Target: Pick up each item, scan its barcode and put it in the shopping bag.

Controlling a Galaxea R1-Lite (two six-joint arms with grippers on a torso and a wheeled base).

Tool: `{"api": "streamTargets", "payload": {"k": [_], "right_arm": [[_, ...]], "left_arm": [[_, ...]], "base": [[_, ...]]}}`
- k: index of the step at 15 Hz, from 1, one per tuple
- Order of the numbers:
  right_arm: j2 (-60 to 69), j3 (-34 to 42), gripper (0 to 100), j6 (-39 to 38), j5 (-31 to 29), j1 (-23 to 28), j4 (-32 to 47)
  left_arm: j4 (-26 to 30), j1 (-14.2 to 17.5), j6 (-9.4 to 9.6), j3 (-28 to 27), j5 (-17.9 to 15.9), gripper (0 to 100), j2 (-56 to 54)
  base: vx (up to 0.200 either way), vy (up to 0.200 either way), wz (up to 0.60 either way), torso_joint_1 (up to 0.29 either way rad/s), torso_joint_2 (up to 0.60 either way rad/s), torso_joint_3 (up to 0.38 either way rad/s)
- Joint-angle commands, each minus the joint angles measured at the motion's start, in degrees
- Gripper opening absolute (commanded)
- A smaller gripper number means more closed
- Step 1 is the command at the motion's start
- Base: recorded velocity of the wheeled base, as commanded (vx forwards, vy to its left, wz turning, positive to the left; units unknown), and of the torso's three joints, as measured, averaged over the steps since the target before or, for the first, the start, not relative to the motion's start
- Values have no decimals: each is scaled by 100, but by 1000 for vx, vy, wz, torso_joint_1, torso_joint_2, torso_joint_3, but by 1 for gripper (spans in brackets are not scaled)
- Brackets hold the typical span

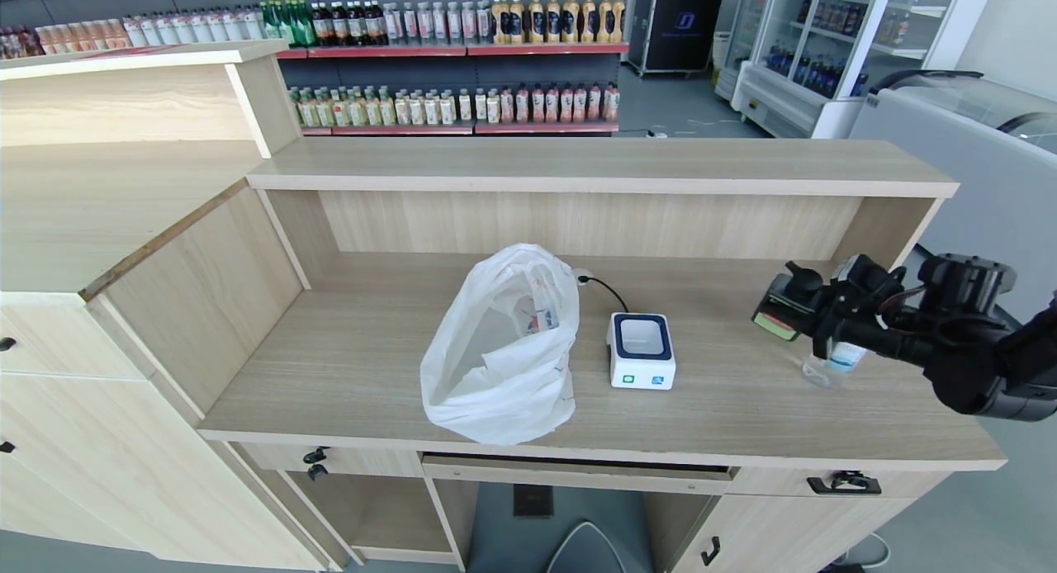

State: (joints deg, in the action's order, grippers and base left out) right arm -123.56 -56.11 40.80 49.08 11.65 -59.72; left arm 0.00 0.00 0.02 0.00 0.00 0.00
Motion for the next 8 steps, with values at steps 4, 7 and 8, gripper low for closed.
{"api": "streamTargets", "payload": {"k": [4, 7, 8], "right_arm": [[2477, 1595, 0, 1826, 119, 346, -1525], [3497, 2166, 0, 3865, 462, -612, -1982], [3822, 2245, 0, 4559, 453, -1209, -1956]], "left_arm": [[0, 0, -2, 0, 0, 100, 0], [0, 0, 6, 0, 0, 100, 0], [0, 0, 6, 0, 0, 100, 0]], "base": [[0, 0, 0, 0, 0, 0], [0, 0, 0, 0, 0, 0], [0, 0, 0, 0, 0, 0]]}}
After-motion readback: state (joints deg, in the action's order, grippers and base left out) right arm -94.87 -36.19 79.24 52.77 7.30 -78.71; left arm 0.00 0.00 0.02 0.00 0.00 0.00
